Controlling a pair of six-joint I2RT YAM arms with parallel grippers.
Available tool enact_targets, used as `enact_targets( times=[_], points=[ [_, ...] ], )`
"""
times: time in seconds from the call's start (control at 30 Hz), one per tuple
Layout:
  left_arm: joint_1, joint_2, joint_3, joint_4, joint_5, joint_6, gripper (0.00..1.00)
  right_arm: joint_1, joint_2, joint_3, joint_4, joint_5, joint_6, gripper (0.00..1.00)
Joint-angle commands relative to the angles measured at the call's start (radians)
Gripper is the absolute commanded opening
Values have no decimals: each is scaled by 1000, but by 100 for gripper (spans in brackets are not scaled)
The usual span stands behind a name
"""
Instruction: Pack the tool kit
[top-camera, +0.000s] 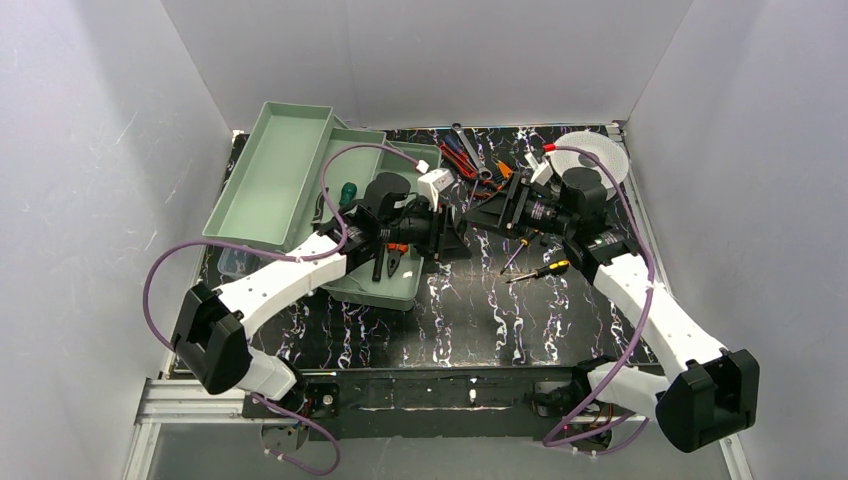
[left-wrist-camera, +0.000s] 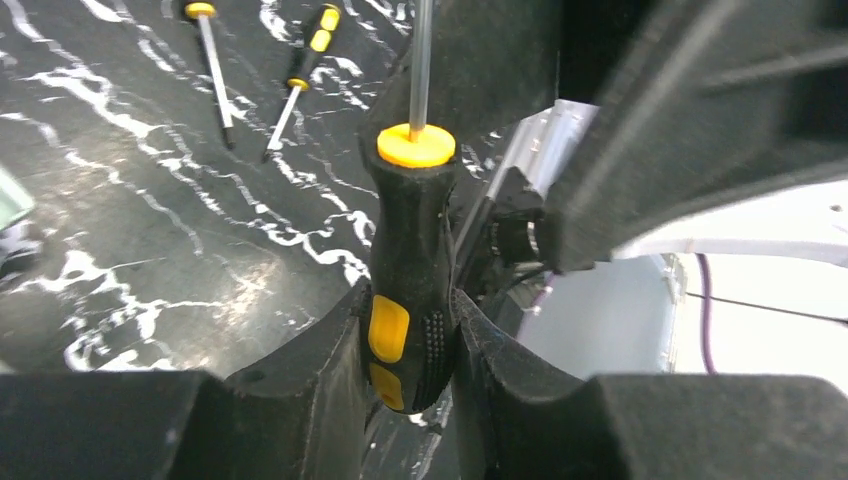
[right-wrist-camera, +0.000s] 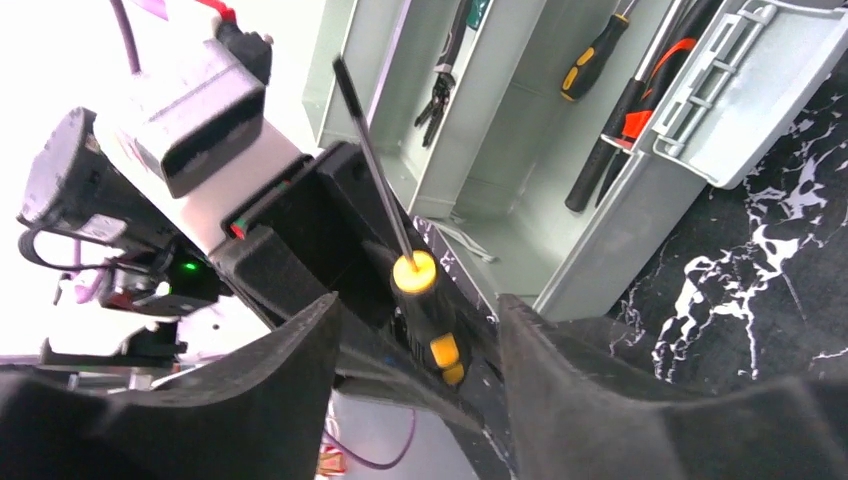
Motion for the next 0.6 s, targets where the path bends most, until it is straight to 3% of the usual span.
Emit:
enact_targets(
  times=[0.0,0.17,0.27,0.33,0.43,0.57],
  points=[
    [8,-100,85,-241,-163,149,0,9,-59,3,-57,46,-53,72],
    [59,-151,295,-720,-701,352,0,8,-122,14,-128,138,-117,79],
    [146,-164,360,-854,-969,465,0,8,-141,39,-190,161,-135,80],
    [206,-181,350,-851,-1135,557,0,8,-147,80,-246,162,-162,80],
    [317,-174,318,-793,-1259,659,0,8,-158,128,-354,195,-230,80],
    [483,-75,363,-825,-1261,673,0,8,-174,172,-500,288,-331,80]
  ],
)
